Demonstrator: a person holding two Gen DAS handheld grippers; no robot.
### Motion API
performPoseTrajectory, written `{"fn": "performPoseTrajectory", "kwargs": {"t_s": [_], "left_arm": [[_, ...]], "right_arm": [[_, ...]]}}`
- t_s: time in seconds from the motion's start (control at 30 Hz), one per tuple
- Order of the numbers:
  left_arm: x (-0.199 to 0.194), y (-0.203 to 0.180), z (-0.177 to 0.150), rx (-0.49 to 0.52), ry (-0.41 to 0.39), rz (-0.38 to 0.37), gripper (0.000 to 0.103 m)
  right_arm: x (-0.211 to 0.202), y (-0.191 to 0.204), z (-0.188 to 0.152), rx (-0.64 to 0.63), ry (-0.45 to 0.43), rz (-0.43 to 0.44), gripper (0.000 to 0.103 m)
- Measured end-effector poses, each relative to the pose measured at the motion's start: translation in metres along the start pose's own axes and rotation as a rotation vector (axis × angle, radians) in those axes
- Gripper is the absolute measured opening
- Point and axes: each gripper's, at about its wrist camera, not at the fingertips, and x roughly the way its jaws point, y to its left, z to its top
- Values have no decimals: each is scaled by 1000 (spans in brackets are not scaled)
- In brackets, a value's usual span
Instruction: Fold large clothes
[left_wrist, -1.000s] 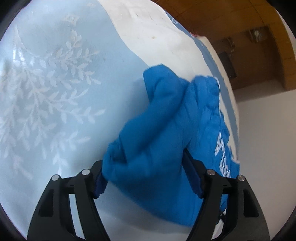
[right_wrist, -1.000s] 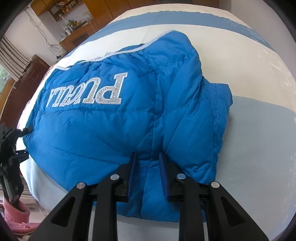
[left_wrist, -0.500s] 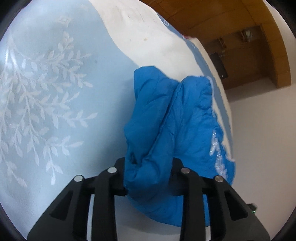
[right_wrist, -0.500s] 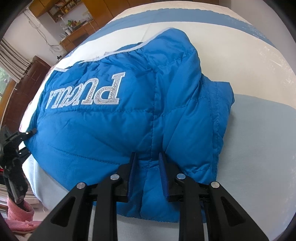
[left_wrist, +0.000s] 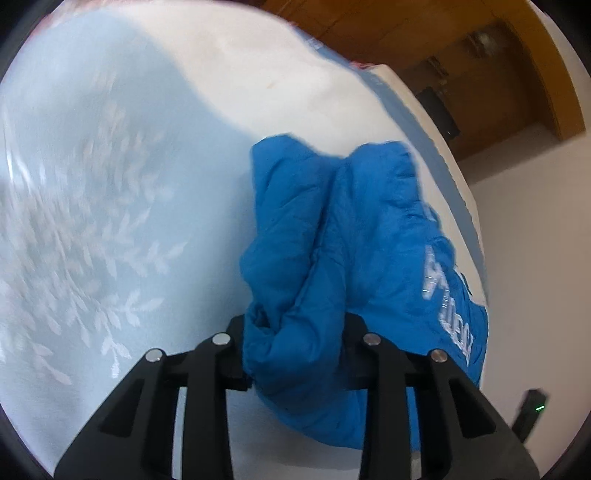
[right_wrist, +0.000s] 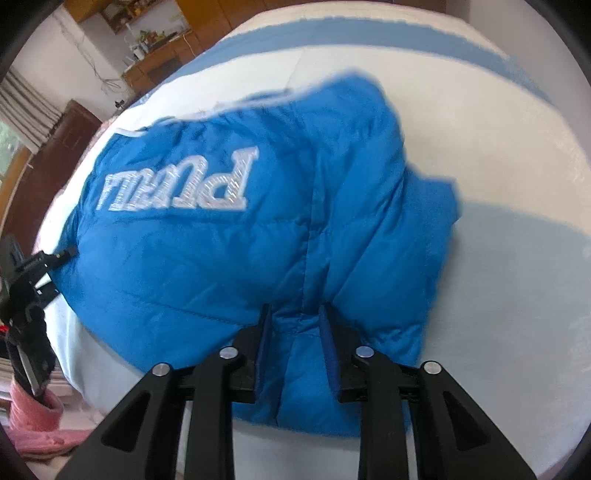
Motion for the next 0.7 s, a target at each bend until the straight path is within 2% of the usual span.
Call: {"fn": "performPoseTrajectory", "kwargs": {"t_s": [0.2, 0.37, 0.53, 0.7], "left_arm": [[-56, -78, -2, 189, -106, -54, 26], [-79, -163, -21, 382, -133, -120, 25], [-64, -246, -55, 568, -105, -165, 25], [-15, -303, -86, 697, -21, -154, 25]], "right_arm": [[-64, -24, 7, 93, -62, 9, 36], [-91, -39, 0, 125, -96, -20, 36], [-99, -44, -11, 152, -110, -18, 36], [-101, -53, -15, 183, -106, -16, 36]]}}
